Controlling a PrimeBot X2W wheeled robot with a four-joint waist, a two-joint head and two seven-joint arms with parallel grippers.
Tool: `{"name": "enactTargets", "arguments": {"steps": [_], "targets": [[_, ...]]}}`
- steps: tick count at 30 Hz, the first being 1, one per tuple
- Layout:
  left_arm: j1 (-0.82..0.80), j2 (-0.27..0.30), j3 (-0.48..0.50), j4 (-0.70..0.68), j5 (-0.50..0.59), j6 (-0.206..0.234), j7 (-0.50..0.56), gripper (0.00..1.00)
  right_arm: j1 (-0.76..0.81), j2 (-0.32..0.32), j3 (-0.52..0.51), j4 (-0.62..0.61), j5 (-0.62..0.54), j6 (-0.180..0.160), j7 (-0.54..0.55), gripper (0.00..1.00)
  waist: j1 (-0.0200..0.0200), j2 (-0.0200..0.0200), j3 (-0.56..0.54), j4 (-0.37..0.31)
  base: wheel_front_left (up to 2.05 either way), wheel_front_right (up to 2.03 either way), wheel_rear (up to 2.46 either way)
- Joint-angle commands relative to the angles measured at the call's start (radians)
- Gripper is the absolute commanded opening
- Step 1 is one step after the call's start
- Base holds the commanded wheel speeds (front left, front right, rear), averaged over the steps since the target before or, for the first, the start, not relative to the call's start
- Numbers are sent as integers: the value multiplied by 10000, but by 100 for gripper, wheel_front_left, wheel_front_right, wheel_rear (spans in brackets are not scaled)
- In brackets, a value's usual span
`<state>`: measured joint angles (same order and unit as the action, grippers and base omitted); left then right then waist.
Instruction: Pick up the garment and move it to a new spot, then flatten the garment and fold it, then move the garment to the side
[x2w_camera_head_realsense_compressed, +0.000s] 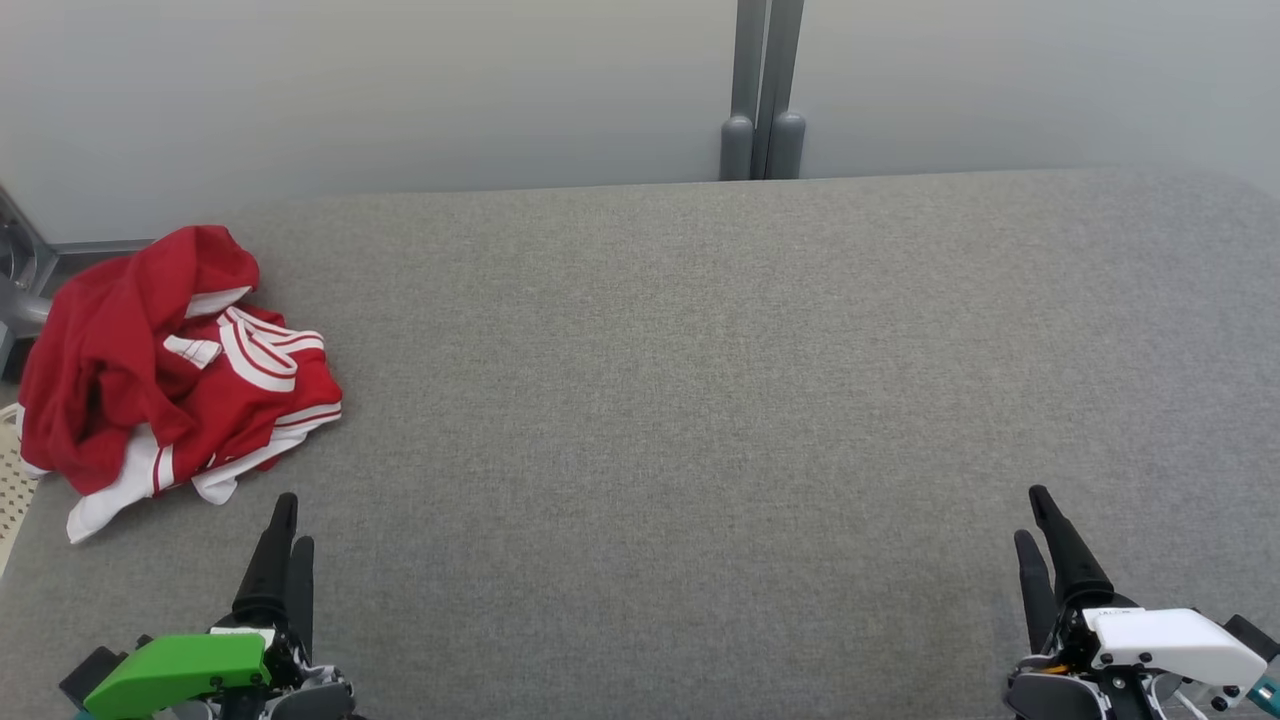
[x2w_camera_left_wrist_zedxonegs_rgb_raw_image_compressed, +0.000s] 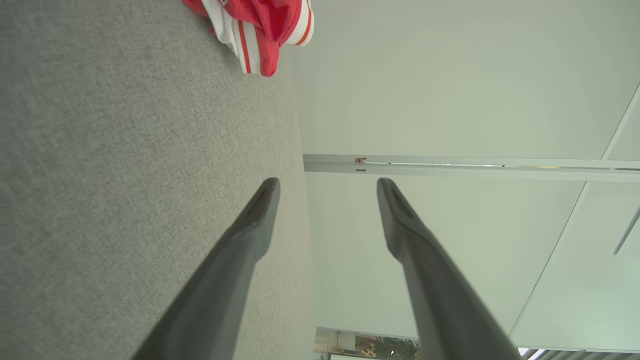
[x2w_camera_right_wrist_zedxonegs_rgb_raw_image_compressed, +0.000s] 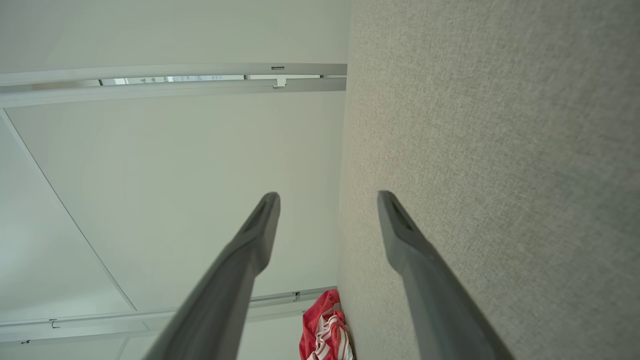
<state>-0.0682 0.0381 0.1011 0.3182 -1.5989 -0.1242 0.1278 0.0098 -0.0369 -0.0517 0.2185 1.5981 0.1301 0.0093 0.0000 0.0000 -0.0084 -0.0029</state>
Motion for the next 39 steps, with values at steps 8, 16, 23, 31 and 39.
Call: {"name": "enactTargets", "arguments": {"steps": [8, 16, 23, 31, 39], "targets": [[18, 56, -62, -173, 977, -33, -487, 100, -346, -58, 271, 90, -698, 3, -357, 100, 0, 0, -67, -2, 0, 0, 0], [72, 67, -132, -192, 2326, 0, -887, 100, -524, -70, 560, 395, -1993, 4, -634, 100, 0, 0, -135, 1, 0, 0, 0], [162, 78, -367, -282, 3870, 144, -1251, 100, -793, -80, 706, 997, -3733, 4, -886, 100, 0, 0, -201, -15, 0, 0, 0], [162, 89, -669, -234, 5678, 296, -1592, 100, -1066, -90, 648, 1371, -5666, 4, -1014, 100, 0, 0, -259, -22, 0, 0, 0], [76, 144, -911, -61, 7434, 523, -1900, 100, -1164, -98, 675, 1439, -7292, 5, -969, 100, 0, 0, -327, -19, 0, 0, 0]]}}
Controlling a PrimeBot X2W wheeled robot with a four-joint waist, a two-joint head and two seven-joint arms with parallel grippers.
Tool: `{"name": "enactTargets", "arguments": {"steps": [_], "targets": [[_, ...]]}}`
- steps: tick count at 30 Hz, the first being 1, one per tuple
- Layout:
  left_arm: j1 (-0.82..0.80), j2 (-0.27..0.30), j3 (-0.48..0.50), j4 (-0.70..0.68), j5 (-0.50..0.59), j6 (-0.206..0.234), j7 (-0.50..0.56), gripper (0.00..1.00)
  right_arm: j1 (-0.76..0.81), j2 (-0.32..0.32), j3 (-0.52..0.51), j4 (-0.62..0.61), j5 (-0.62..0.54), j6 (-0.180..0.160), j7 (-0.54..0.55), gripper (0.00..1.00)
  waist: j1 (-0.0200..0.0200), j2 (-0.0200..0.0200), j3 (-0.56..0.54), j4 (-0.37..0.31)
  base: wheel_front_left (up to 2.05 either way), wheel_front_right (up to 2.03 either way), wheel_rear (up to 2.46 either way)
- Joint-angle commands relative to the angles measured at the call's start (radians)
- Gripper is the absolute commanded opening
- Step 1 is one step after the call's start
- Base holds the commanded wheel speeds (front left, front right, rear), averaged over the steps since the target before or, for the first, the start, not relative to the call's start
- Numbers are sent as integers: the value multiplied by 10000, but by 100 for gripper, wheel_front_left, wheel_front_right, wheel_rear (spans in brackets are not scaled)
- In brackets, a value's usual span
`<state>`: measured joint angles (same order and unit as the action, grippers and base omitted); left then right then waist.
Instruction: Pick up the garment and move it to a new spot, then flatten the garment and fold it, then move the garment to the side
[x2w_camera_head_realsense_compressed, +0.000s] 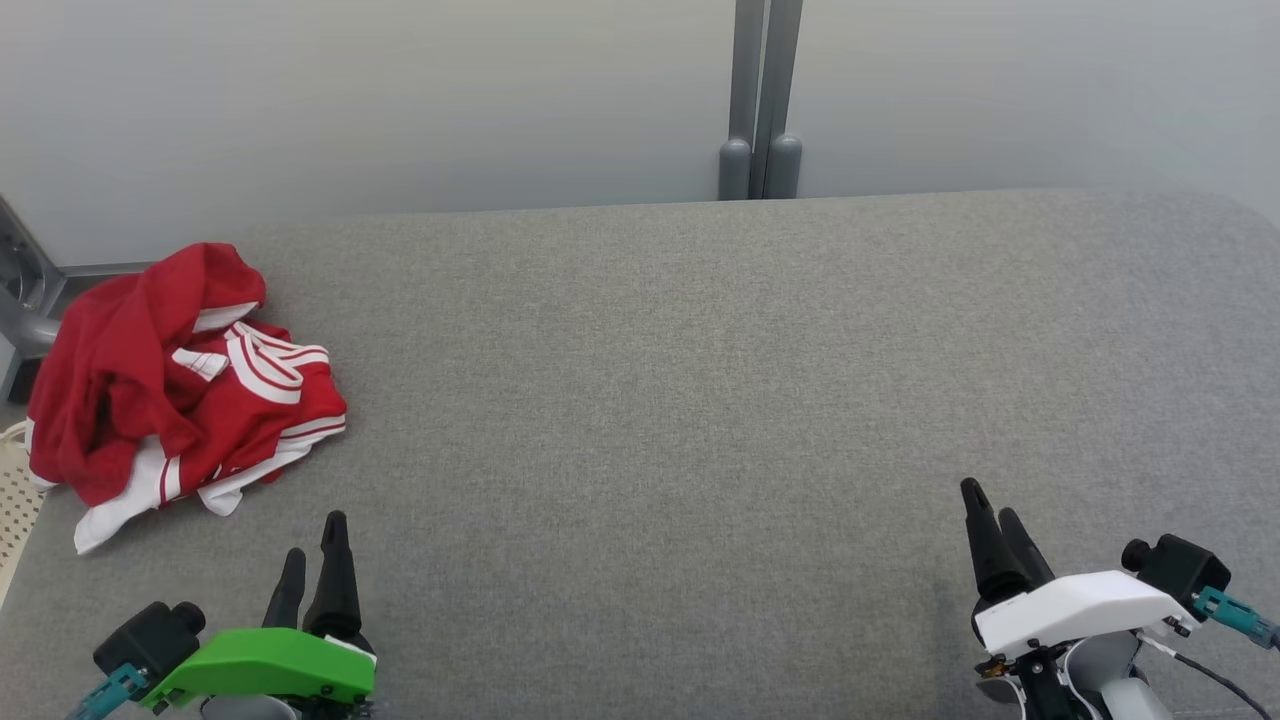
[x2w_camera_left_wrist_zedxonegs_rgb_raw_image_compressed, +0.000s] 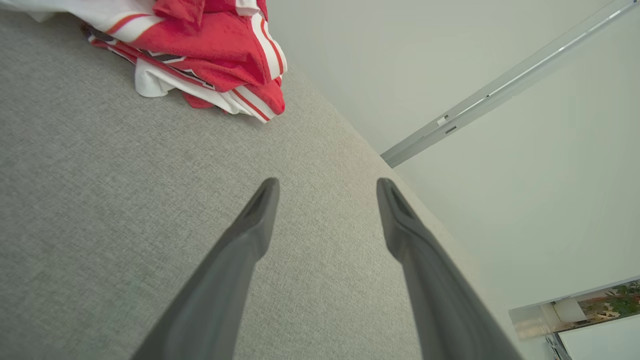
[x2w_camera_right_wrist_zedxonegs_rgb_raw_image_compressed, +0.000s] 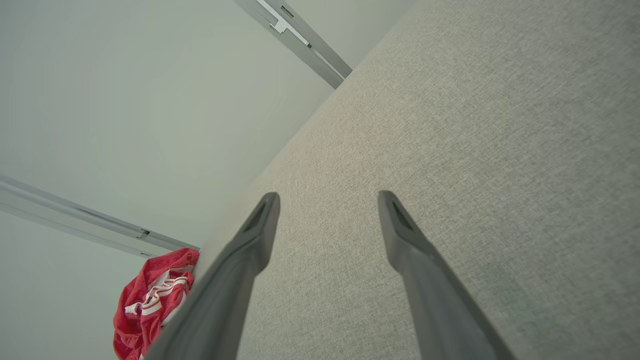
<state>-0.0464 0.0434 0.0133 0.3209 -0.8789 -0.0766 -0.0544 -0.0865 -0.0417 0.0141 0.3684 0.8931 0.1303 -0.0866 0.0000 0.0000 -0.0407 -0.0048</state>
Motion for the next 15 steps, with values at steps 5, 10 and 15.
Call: {"name": "enactTargets", "arguments": {"steps": [5, 10, 15], "targets": [[-176, 143, -265, -22, 1230, 124, -260, 100, -231, -55, 39, -30, -1590, 3, 127, 100, 0, 0, -51, 3, 0, 0, 0], [-204, 187, -470, 108, 2087, 221, -433, 100, -195, -61, 87, -97, -2804, 4, 263, 100, 0, 0, -100, 1, 0, 0, 0], [-263, 229, -587, 214, 2689, 315, -571, 100, -121, -62, -18, -197, -3569, 4, 191, 100, 0, 0, -134, 0, 0, 0, 0]]}}
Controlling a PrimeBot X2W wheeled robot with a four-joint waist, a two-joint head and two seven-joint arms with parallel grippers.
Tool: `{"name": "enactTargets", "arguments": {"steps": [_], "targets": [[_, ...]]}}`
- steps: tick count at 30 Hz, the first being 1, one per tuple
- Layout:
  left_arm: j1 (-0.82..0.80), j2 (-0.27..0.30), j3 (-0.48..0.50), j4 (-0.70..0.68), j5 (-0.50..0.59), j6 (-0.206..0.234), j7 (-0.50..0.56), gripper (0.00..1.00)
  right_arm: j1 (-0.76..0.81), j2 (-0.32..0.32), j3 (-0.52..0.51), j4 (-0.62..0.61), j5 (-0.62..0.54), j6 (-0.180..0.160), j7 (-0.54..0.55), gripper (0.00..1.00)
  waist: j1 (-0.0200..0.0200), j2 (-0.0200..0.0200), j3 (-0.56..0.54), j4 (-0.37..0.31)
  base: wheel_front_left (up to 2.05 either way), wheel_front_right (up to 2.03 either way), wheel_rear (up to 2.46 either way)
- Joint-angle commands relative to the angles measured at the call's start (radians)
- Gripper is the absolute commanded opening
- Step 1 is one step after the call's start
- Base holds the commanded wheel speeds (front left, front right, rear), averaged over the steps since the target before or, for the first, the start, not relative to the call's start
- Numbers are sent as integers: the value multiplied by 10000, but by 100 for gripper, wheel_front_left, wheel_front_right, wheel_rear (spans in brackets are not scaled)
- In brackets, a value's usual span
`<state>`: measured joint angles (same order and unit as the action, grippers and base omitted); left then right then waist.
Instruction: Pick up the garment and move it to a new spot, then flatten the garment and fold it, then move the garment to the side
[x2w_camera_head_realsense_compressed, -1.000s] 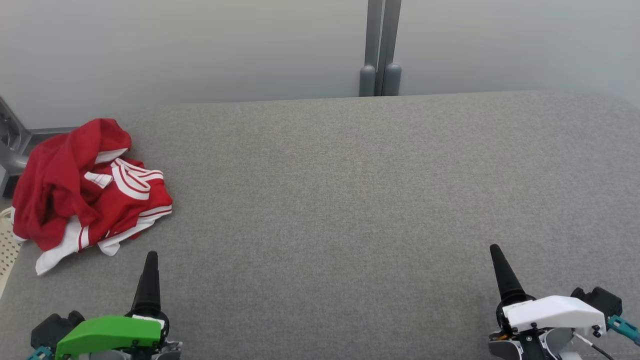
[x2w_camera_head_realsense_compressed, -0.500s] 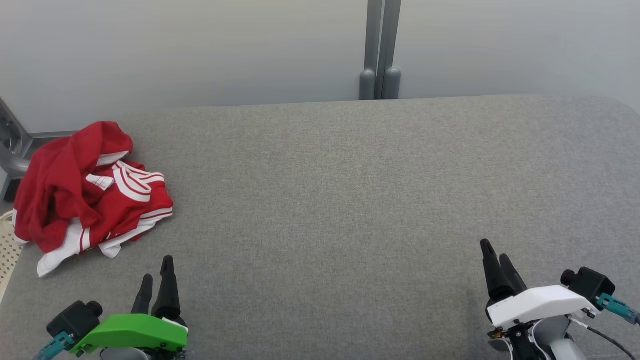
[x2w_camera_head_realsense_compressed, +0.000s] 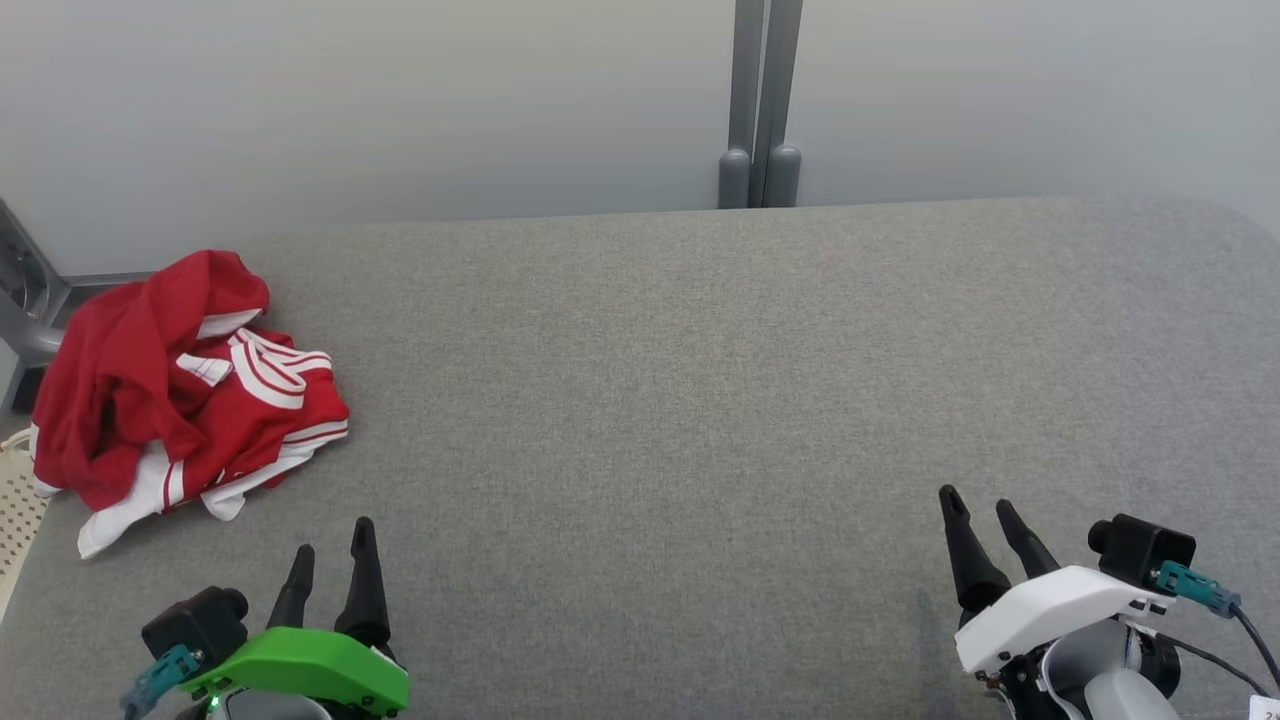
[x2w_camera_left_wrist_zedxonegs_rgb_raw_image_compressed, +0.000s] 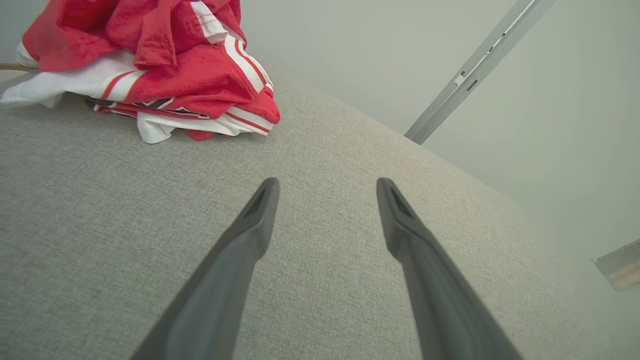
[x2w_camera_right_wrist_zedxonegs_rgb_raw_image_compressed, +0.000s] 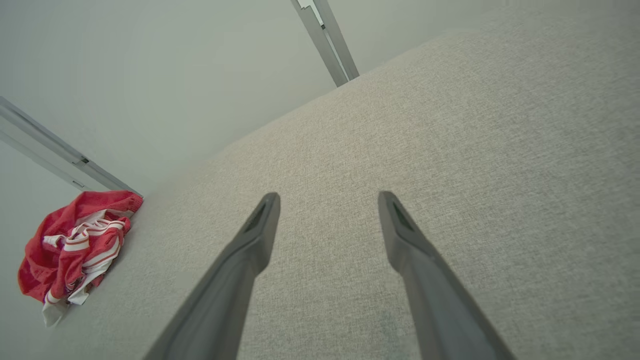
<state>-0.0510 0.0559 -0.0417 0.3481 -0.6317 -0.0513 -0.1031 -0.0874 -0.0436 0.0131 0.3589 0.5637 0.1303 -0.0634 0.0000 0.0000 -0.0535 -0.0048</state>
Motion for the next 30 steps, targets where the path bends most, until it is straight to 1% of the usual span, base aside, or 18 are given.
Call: {"name": "enactTargets", "arguments": {"steps": [1, 14, 21, 30], "targets": [[-224, 110, -58, -37, 356, 93, -113, 100, -86, -42, -17, -113, -420, 4, -60, 100, 0, 0, -18, 1, 0, 0, 0], [-332, 307, -436, 294, 1975, 198, -517, 100, -64, -56, 11, -69, -2438, 4, -139, 100, 0, 0, -111, 30, 0, 0, 0], [-359, 378, -507, 396, 2615, 270, -713, 100, -142, -61, 222, 48, -3034, 4, -234, 100, 0, 0, -146, 41, 0, 0, 0], [-409, 410, -520, 656, 3195, 223, -962, 100, -194, -69, 260, 234, -3869, 4, -398, 100, 0, 0, -208, 36, 0, 0, 0]]}}
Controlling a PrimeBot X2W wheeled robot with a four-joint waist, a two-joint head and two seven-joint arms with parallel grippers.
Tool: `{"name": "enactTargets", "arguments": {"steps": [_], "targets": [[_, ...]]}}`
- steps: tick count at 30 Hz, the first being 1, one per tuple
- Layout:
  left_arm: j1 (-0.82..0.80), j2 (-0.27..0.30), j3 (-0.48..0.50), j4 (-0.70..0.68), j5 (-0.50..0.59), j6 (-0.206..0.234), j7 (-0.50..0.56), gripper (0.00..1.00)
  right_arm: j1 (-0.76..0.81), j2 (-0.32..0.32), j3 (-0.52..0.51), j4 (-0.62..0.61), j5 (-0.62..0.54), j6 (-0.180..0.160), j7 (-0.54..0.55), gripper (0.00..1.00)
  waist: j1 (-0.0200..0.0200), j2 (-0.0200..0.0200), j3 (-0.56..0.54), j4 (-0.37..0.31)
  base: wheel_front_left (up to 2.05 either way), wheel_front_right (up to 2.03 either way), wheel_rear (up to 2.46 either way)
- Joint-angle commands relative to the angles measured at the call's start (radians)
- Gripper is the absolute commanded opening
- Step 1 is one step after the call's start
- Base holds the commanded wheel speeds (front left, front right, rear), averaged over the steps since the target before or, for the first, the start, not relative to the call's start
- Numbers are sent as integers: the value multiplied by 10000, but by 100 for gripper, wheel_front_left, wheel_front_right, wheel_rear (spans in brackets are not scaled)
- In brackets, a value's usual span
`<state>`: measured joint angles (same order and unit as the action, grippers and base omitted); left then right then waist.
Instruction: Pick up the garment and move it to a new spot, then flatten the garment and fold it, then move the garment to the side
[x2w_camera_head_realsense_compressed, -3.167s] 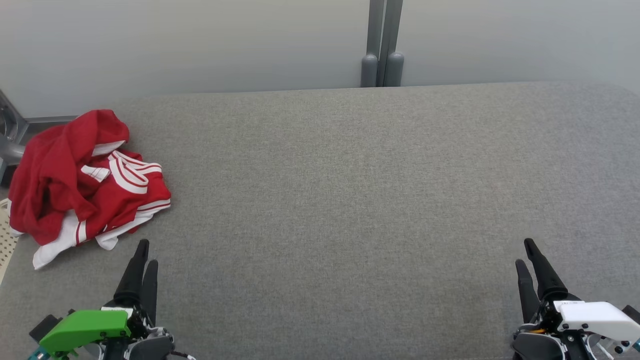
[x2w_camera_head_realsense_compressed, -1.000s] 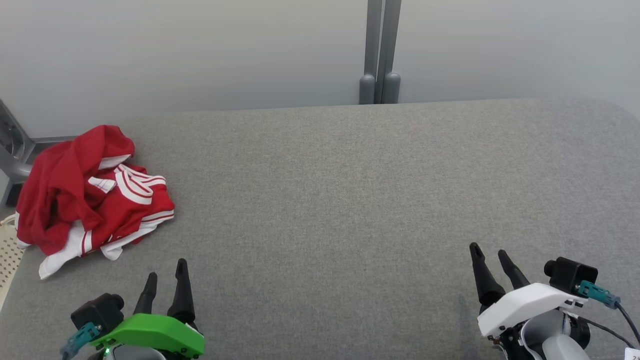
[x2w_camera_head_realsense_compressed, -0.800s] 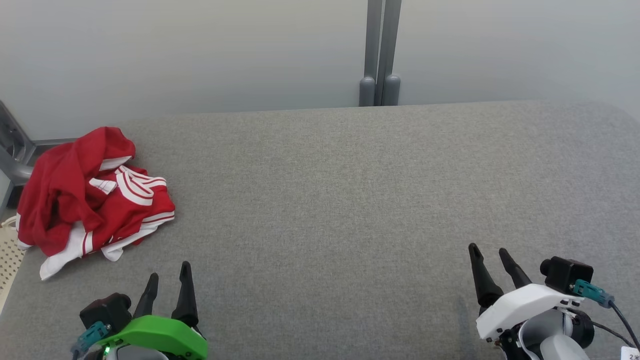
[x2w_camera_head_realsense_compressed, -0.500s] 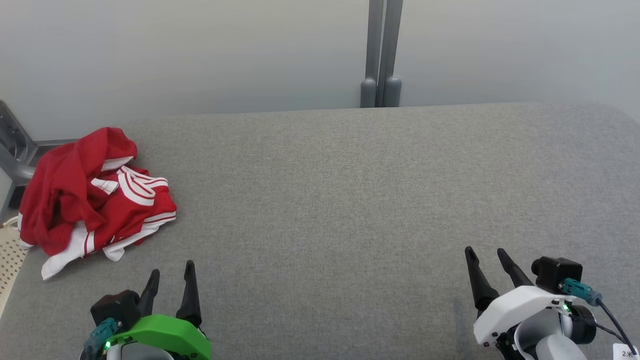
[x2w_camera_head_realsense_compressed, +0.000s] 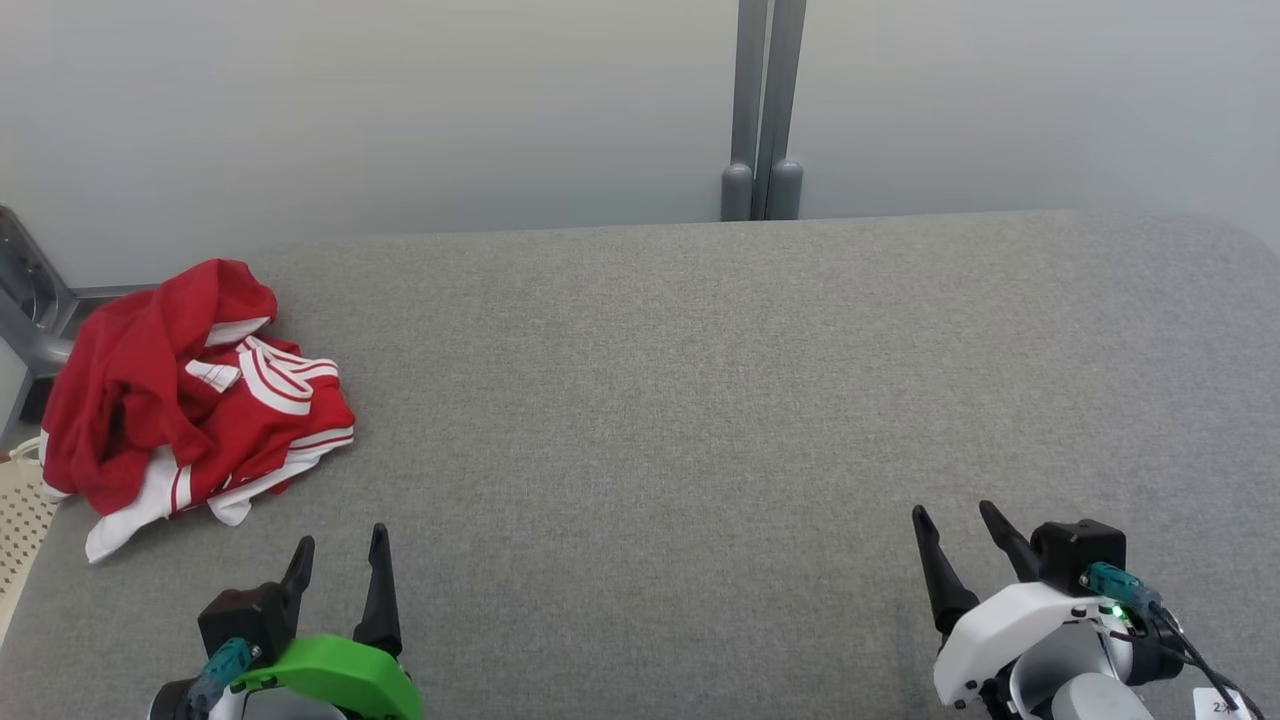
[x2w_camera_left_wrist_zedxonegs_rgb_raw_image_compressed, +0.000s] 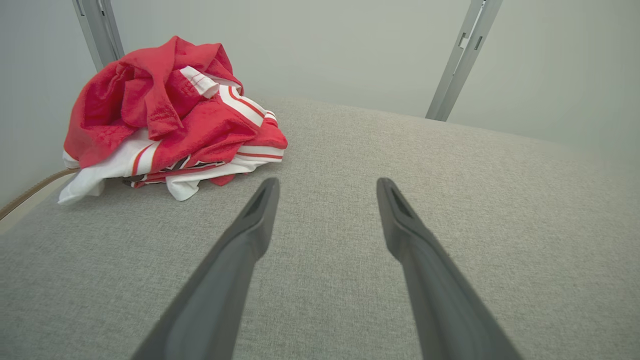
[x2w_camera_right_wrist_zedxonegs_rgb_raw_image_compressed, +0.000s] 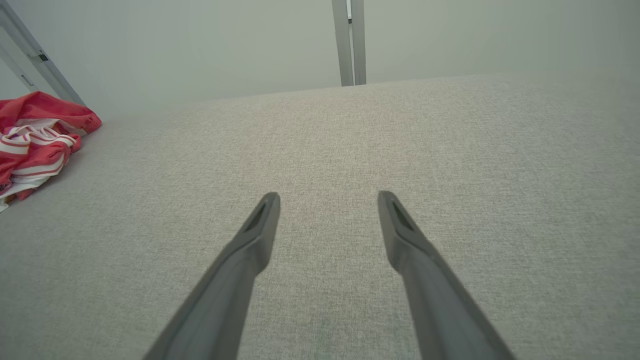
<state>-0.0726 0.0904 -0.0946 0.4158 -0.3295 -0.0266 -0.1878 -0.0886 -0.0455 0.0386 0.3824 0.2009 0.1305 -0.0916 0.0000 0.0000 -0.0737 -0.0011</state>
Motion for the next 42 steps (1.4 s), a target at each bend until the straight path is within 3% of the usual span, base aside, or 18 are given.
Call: {"name": "enactTargets", "arguments": {"steps": [1, 13, 31, 42], "targets": [[-184, 53, 2, -8, 229, -22, -120, 100, -191, -51, 15, 16, -318, 3, -119, 100, 0, 0, -14, -3, 0, 0, 0], [-166, -83, 32, 204, 554, -234, -396, 100, -279, -55, 116, 294, -771, 3, -444, 100, 0, 0, -58, -6, 0, 0, 0], [-173, -35, -154, 559, 1764, -108, -808, 100, -449, -66, 337, 732, -2084, 2, -728, 100, 0, 0, -171, -16, 0, 0, 0], [-178, -60, -155, 622, 1663, -70, -779, 100, -465, -65, 354, 807, -2005, 2, -734, 100, 0, 0, -180, -5, 0, 0, 0]]}}
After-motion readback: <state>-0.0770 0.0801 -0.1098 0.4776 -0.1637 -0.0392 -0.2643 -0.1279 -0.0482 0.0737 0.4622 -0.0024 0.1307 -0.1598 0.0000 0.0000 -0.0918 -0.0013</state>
